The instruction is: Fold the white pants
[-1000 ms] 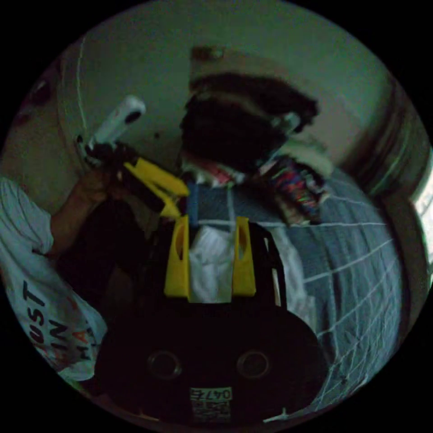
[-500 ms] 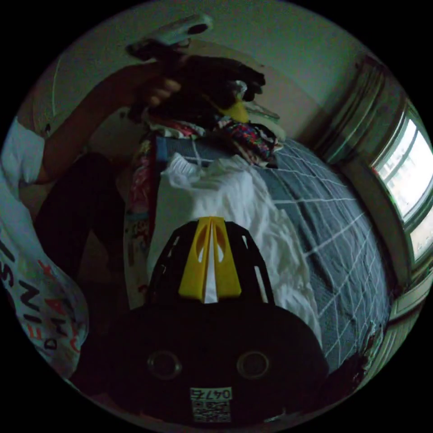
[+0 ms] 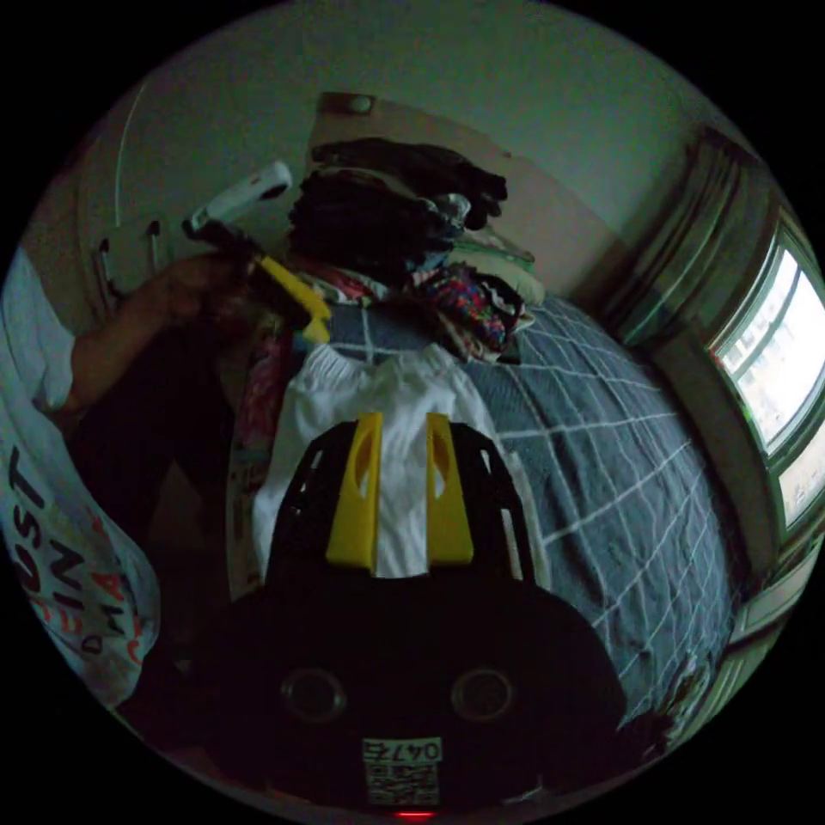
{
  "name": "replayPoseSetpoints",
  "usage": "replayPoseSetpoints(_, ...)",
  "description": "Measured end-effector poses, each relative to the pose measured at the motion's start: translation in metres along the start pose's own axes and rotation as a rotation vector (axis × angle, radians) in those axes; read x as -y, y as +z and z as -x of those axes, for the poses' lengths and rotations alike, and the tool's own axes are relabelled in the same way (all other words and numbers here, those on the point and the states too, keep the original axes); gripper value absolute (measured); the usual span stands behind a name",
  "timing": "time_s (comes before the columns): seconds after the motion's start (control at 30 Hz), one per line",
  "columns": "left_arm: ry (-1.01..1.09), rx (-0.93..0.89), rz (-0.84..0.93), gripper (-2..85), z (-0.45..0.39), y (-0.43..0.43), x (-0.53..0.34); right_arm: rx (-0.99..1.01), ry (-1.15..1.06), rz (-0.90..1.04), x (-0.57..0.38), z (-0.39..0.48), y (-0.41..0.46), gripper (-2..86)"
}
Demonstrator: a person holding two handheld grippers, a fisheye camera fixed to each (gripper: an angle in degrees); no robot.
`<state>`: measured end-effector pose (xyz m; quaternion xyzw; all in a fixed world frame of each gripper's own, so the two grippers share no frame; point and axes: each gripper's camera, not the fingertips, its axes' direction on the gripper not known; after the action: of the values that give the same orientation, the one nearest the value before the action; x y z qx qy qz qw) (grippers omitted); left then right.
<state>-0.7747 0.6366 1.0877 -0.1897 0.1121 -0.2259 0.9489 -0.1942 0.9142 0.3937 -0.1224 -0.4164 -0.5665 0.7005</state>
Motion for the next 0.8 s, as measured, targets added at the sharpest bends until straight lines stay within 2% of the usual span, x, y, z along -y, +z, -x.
replayPoseSetpoints(0.13,0.047,0.08,0.098,23.7,0.002,0.028,-0.001,0.044,-0.12,0.008,0.061,-0.032,0.047,6.1)
replayPoseSetpoints(0.27,0.118,-0.003,0.137,25.4,0.002,0.049,0.003,0.162,-0.301,0.051,0.112,-0.054,0.121,8.0)
replayPoseSetpoints(0.4,0.188,-0.035,0.025,24.2,0.002,0.036,0.005,0.33,-0.353,0.179,0.135,-0.075,0.189,7.1)
replayPoseSetpoints(0.47,0.2,-0.089,-0.017,24.0,0.008,0.034,0.007,0.509,-0.35,0.25,0.136,-0.086,0.217,2.2)
replayPoseSetpoints(0.53,0.214,-0.177,-0.042,23.4,0.015,0.033,0.011,0.652,-0.398,0.189,0.131,-0.089,0.207,0.9)
replayPoseSetpoints(0.57,0.234,-0.256,-0.066,22.4,0.02,0.031,0.014,0.689,-0.437,0.092,0.125,-0.088,0.187,0.6)
replayPoseSetpoints(0.67,0.281,-0.445,-0.158,17.5,0.033,0.021,0.025,0.722,-0.543,-0.121,0.095,-0.079,0.125,0.2)
replayPoseSetpoints(0.8,0.133,-0.412,-0.27,5.7,0.052,0.013,0.059,0.715,-0.611,-0.207,0.057,-0.059,0.076,0.2)
